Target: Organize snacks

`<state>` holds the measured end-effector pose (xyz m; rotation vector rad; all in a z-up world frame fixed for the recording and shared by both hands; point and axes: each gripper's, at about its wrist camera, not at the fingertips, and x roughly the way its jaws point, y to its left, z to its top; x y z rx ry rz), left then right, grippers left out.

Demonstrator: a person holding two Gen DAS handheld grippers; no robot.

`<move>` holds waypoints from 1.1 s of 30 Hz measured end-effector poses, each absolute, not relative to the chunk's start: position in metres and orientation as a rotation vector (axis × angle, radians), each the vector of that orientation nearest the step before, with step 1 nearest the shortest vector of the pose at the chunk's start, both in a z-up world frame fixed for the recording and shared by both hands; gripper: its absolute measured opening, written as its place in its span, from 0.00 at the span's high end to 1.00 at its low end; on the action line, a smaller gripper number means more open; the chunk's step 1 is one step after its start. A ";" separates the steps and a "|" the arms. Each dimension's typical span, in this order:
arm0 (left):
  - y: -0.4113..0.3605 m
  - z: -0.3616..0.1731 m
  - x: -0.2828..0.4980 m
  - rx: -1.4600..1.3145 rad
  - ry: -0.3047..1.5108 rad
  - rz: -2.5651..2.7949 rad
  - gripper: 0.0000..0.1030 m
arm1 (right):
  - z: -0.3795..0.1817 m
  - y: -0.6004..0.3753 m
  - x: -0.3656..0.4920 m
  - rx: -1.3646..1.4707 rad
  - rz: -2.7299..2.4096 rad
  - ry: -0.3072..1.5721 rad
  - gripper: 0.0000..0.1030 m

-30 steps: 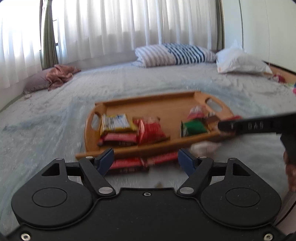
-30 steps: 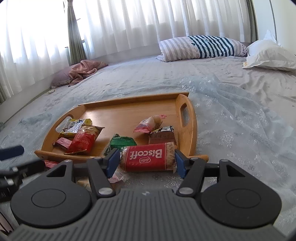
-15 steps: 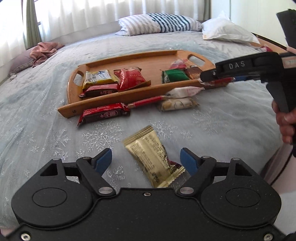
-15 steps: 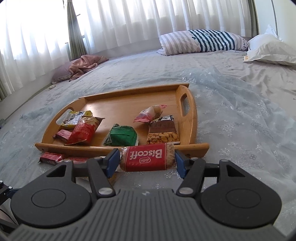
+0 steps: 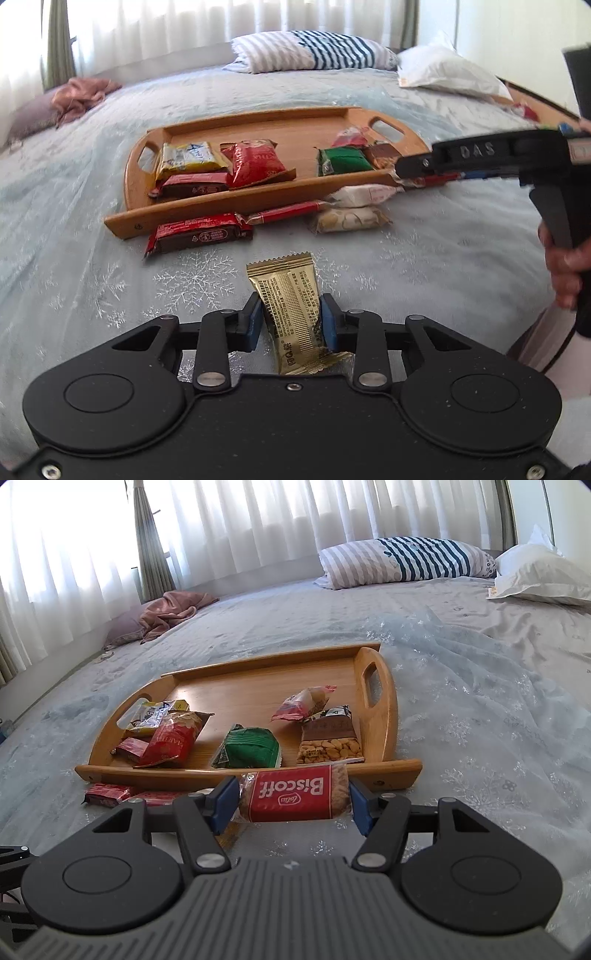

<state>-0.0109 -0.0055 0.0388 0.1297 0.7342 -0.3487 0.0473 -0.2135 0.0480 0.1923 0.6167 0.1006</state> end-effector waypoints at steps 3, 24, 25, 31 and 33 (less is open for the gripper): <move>-0.005 0.045 -0.008 0.127 0.696 -0.317 0.70 | 0.052 -0.212 0.046 0.184 0.106 0.602 0.37; -0.012 0.096 0.061 -0.020 0.511 -0.297 0.70 | 0.072 -0.212 0.078 0.186 0.117 0.549 0.37; -0.011 0.097 0.066 -0.025 0.506 -0.295 0.70 | 0.073 -0.212 0.081 0.186 0.115 0.546 0.37; -0.011 0.103 0.100 -0.027 0.481 -0.264 0.70 | 0.076 -0.217 0.106 0.196 0.107 0.532 0.37; -0.012 0.104 0.113 -0.030 0.479 -0.258 0.70 | 0.076 -0.218 0.116 0.194 0.107 0.533 0.37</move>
